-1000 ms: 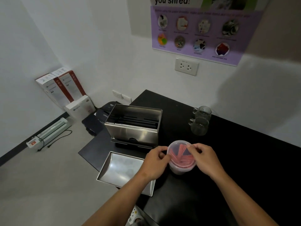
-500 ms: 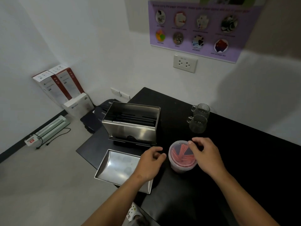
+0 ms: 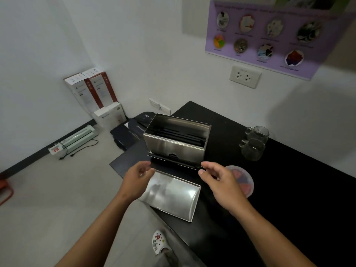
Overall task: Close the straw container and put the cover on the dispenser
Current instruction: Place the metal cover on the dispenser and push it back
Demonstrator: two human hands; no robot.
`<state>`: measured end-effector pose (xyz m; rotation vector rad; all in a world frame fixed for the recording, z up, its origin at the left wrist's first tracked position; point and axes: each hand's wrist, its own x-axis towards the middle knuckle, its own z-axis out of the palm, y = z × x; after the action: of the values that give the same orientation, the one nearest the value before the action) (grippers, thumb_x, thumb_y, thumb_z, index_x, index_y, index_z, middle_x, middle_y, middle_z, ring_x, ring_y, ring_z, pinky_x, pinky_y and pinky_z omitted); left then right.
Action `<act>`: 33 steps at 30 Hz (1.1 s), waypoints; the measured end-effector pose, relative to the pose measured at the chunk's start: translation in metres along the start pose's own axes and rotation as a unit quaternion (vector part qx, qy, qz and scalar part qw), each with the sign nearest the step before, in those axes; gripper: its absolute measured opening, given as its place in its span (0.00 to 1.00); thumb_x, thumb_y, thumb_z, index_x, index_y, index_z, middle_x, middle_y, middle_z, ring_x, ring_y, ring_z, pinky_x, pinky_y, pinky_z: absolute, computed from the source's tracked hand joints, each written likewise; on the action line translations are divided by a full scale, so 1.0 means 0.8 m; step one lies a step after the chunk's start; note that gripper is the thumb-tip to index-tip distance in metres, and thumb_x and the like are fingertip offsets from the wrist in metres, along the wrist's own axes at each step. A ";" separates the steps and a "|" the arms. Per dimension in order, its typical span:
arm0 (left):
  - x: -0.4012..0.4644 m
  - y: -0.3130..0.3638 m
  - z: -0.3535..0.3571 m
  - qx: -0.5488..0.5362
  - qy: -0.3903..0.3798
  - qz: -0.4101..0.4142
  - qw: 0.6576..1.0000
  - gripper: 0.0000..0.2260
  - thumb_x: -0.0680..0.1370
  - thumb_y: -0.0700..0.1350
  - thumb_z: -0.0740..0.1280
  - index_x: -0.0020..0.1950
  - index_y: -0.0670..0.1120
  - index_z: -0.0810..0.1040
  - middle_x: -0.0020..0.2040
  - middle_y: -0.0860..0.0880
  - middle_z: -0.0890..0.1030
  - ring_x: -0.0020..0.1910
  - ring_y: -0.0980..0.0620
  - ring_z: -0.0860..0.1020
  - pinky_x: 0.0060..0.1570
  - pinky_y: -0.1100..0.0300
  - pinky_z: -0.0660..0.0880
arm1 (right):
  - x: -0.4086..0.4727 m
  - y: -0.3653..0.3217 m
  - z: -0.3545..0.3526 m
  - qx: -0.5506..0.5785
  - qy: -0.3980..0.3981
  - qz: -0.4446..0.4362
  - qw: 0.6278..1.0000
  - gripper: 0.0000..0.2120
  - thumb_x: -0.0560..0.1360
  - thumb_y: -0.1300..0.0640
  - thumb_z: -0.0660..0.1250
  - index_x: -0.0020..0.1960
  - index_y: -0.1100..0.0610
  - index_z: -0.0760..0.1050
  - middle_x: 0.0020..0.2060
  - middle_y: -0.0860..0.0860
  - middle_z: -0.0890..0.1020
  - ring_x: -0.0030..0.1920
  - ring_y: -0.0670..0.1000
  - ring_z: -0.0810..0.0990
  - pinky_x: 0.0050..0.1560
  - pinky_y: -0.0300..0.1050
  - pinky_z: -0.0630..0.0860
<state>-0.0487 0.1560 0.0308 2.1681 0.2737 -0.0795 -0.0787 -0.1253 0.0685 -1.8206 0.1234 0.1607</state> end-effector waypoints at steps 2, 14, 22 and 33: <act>0.001 -0.014 -0.005 0.017 0.001 -0.012 1.000 0.18 0.83 0.47 0.71 0.72 0.44 0.79 0.65 0.45 0.83 0.66 0.46 0.80 0.63 0.54 0.76 | 0.002 0.012 0.015 -0.011 -0.020 0.016 1.000 0.13 0.79 0.46 0.73 0.62 0.36 0.77 0.64 0.44 0.81 0.67 0.41 0.75 0.60 0.36 0.72; -0.005 -0.065 0.002 0.038 -0.038 -0.091 0.994 0.21 0.81 0.47 0.70 0.72 0.41 0.76 0.67 0.38 0.81 0.65 0.36 0.79 0.65 0.43 0.76 | 0.004 0.092 0.068 -0.075 -0.026 0.151 0.985 0.37 0.79 0.52 0.73 0.82 0.57 0.59 0.77 0.57 0.70 0.73 0.56 0.74 0.76 0.55 0.67; -0.018 -0.067 -0.002 -0.022 -0.002 -0.080 0.997 0.16 0.82 0.42 0.70 0.70 0.45 0.79 0.65 0.47 0.84 0.63 0.46 0.82 0.66 0.47 0.78 | 0.006 0.094 0.076 -0.053 0.007 0.172 0.984 0.36 0.77 0.52 0.72 0.81 0.60 0.63 0.75 0.55 0.75 0.74 0.56 0.74 0.74 0.51 0.68; -0.030 -0.015 -0.065 -0.122 -0.013 -0.063 0.990 0.21 0.84 0.38 0.63 0.50 0.62 0.88 0.46 0.59 0.90 0.44 0.57 0.87 0.42 0.66 0.81 | 0.005 0.033 0.032 -0.012 0.002 0.072 0.997 0.35 0.79 0.47 0.72 0.82 0.52 0.63 0.76 0.51 0.74 0.70 0.50 0.76 0.71 0.50 0.72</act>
<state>-0.0769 0.2010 0.0547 1.9038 0.3861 -0.1391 -0.0804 -0.1074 0.0363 -1.8355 0.2569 0.2625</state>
